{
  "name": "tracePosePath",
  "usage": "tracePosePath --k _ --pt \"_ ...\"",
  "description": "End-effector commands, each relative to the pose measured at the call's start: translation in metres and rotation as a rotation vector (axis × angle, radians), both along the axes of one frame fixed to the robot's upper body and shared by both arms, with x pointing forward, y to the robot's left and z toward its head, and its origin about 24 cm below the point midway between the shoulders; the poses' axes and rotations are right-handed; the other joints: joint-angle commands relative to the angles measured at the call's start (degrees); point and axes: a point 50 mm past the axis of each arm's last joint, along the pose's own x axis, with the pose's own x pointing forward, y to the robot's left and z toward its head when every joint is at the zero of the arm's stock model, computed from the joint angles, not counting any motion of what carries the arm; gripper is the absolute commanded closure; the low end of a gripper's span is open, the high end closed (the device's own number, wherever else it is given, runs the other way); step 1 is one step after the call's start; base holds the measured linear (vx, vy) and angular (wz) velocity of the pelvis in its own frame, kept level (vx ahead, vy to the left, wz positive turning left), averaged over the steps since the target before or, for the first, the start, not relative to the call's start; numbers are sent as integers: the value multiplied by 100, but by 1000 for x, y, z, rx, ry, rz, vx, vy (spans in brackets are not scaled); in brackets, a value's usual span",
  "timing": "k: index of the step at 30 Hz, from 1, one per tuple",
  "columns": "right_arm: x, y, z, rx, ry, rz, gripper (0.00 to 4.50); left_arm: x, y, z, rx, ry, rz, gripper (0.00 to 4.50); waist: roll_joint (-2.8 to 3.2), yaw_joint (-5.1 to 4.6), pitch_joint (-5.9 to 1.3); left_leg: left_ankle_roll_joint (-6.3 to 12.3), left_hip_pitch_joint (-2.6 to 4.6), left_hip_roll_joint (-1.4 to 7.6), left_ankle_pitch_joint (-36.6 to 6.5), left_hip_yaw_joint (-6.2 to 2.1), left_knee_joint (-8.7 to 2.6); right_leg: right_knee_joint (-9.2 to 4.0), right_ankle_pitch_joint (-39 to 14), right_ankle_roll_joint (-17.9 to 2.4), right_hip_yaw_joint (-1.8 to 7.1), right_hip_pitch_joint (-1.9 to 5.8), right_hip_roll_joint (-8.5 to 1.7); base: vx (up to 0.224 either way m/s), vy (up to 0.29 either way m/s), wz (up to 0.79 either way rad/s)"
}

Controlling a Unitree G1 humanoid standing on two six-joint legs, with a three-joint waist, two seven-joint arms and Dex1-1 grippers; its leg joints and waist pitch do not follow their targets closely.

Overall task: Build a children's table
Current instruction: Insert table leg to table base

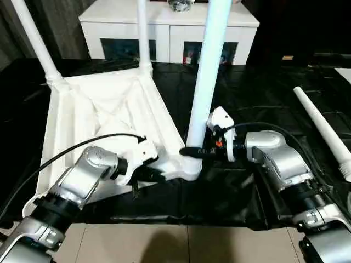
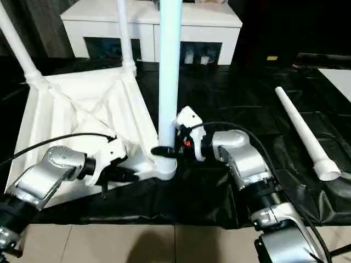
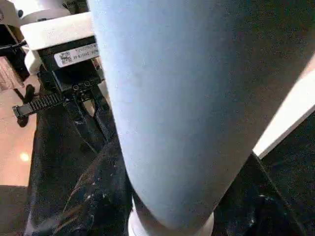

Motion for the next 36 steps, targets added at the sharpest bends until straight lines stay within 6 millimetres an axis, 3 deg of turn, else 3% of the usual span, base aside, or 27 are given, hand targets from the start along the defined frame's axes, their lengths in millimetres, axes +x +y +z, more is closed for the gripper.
tracePosePath --k 1,6,8,9,10,11,12,16,18,22,23,24,27,33,36 --pt "-23 -29 -65 -236 267 -101 266 -2 -6 13 -29 -12 -84 450 86 -49 -226 -74 65 131 -1180 10 -402 -302 -60 -1387 207 173 -229 0 0 0" --pt "-11 -25 -71 -249 214 -289 266 7 -9 6 -23 -42 26 450 78 -64 -203 -190 66 125 -1444 5 -432 -338 -477 -1262 224 146 -230 0 0 0" --pt "-2 -23 -76 -250 202 -466 266 16 -14 0 -29 -65 128 450 51 -106 -144 -336 77 99 -1898 7 -458 -430 -1467 -1094 251 80 -251 0 0 0" --pt "1 -21 -77 -242 195 -538 266 18 -17 -3 -28 -68 170 450 46 -121 -134 -413 116 96 -2187 -28 -468 -480 -2098 -925 249 70 -273 0 0 0" --pt "1 -21 -77 -242 195 -538 266 18 -17 -3 -28 -68 170 450 42 -137 -132 -430 106 89 -2255 -45 -473 -490 -2271 -837 248 65 -273 -53 -13 -5" --pt "7 -17 -80 -203 209 -710 266 25 -24 -9 -25 -59 279 450 37 -169 -129 -431 96 95 -2357 -68 -498 -514 -2463 -697 243 71 -267 -56 -3 -7" --pt "8 -14 -82 -183 221 -790 266 27 -28 -12 -14 -55 327 450 32 -214 -119 -458 117 84 -2388 -63 -494 -535 -2586 -675 255 14 -266 -56 -3 -7" --pt "11 -2 -87 -134 262 -979 266 33 -48 -19 -6 -72 425 450 29 -274 -117 -400 113 62 -2628 -96 -501 -608 -2926 -467 221 -10 -247 0 0 0" --pt "12 2 -89 -124 283 -1039 266 33 -57 -21 -9 -75 441 450 38 -286 -96 -388 217 37 -2950 -94 -468 -691 -3227 -364 198 -131 -229 0 0 0" --pt "14 16 -91 -145 281 -1126 266 32 -82 -22 -32 -70 462 450 73 -332 -119 -390 183 57 -3124 -140 -519 -688 -3007 -289 170 -93 -220 0 0 0" --pt "14 16 -91 -145 281 -1126 266 32 -82 -22 -32 -70 462 450 76 -345 -136 -411 144 65 -3092 -158 -545 -658 -2691 -336 162 -50 -212 0 0 0" --pt "15 18 -90 -149 279 -1131 266 32 -83 -22 -31 -68 464 450 39 -351 -140 -394 118 67 -3052 -148 -558 -651 -2443 -381 166 -35 -202 0 0 0" --pt "16 23 -89 -161 272 -1143 266 32 -82 -23 -23 -67 480 450 54 -354 -140 -393 113 65 -3001 -131 -570 -630 -2179 -482 190 -41 -205 0 0 0" --pt "21 28 -84 -143 232 -1108 266 35 -73 -23 -6 -80 503 450 16 -363 -127 -316 135 41 -3128 -121 -573 -683 -2526 -382 215 -77 -216 0 0 0" --pt "30 31 -69 -58 189 -1076 196 37 -69 -20 -16 -96 489 450 20 -367 -131 -279 122 45 -3111 -129 -578 -687 -2538 -359 228 -82 -216 0 0 0"
